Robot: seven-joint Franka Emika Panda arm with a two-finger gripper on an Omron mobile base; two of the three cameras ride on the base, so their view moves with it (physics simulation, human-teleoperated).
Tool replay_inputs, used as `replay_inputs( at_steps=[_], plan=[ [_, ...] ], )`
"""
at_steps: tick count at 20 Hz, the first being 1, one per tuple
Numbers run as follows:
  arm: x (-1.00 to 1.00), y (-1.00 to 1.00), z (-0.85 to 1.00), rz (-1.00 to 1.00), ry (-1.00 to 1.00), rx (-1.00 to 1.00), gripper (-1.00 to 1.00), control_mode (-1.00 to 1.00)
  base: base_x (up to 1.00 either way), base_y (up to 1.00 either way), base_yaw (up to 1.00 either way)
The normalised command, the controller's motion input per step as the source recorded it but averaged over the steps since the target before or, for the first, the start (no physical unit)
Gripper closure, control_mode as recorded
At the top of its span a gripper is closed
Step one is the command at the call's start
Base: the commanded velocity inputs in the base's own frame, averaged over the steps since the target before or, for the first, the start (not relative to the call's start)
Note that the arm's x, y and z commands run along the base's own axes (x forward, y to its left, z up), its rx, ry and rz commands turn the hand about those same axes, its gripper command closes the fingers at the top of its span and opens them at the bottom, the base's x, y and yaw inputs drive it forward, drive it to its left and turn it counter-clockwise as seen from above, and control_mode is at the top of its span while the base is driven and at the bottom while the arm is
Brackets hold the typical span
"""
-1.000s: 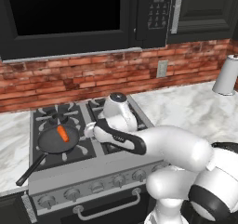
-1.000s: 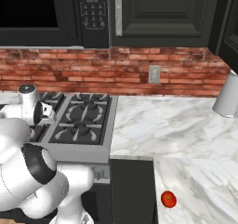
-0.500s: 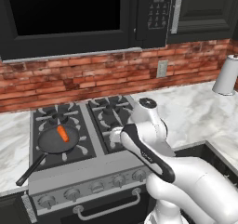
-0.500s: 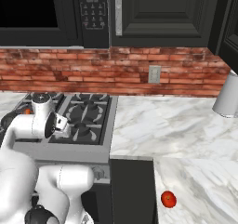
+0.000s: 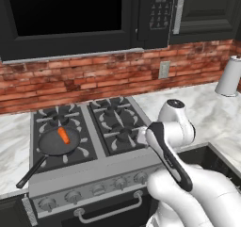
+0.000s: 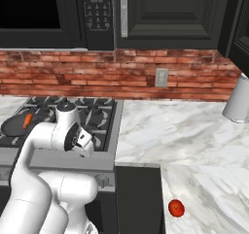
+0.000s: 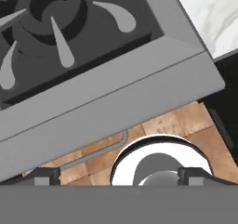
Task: Put the carrot and tomato in the pan. Then turn on the front left burner and set the heat to medium.
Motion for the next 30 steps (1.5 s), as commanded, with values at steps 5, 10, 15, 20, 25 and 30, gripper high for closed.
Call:
replay_inputs(
  at_steps=[5,10,15,20,25,30],
  plan=[
    [-0.20,-0.87,0.11,-0.27,0.25,0.00,-1.00,-1.00,0.00,0.00,0.00],
    [-0.32,-0.95,0.00,-0.17,0.05,0.00,-1.00,-1.00,0.00,0.00,0.00],
    [-0.26,-0.84,-0.06,-0.08,-0.06,0.00,-1.00,-1.00,0.00,0.00,0.00],
    [-0.35,-0.74,-0.05,-0.06,-0.16,0.00,-1.00,-1.00,0.00,0.00,0.00],
    [-0.45,-0.55,0.00,-0.01,-0.08,0.00,-1.00,-1.00,0.00,0.00,0.00],
    [-0.20,-0.53,0.05,0.00,0.04,-0.01,-1.00,-1.00,0.00,0.00,0.00]
  ],
)
